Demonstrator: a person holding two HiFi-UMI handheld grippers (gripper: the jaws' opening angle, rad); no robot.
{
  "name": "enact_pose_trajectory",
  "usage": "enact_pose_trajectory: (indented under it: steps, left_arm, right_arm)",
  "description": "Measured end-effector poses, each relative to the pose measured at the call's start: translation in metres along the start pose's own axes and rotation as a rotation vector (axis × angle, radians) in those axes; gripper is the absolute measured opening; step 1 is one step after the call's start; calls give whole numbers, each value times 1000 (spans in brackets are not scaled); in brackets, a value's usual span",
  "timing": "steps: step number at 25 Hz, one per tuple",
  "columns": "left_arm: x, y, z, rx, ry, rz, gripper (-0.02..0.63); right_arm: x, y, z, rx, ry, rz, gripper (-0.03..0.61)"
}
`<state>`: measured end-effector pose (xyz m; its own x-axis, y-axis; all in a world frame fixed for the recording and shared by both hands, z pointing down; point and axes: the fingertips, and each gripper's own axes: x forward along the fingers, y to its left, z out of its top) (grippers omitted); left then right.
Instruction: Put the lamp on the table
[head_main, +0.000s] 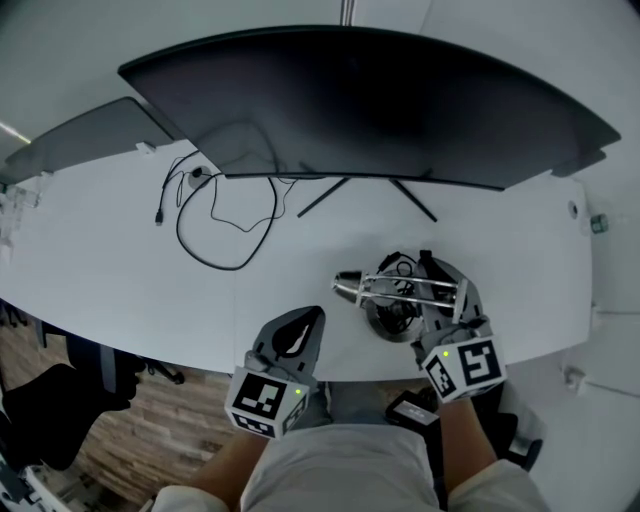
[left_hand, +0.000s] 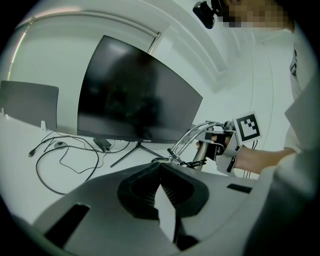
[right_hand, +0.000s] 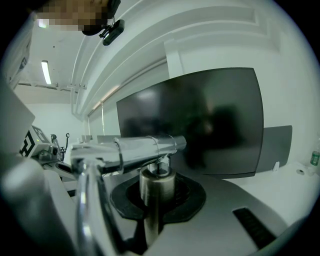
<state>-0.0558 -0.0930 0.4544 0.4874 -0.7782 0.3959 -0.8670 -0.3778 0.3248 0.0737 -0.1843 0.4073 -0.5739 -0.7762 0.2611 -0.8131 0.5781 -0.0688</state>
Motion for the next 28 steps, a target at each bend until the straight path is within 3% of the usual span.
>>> enact_pose_trajectory:
  steps: [28]
  left_arm:
    - [16, 22, -9, -34, 6, 21, 3]
  right_arm:
    - [39, 1, -19, -10, 18, 23, 41]
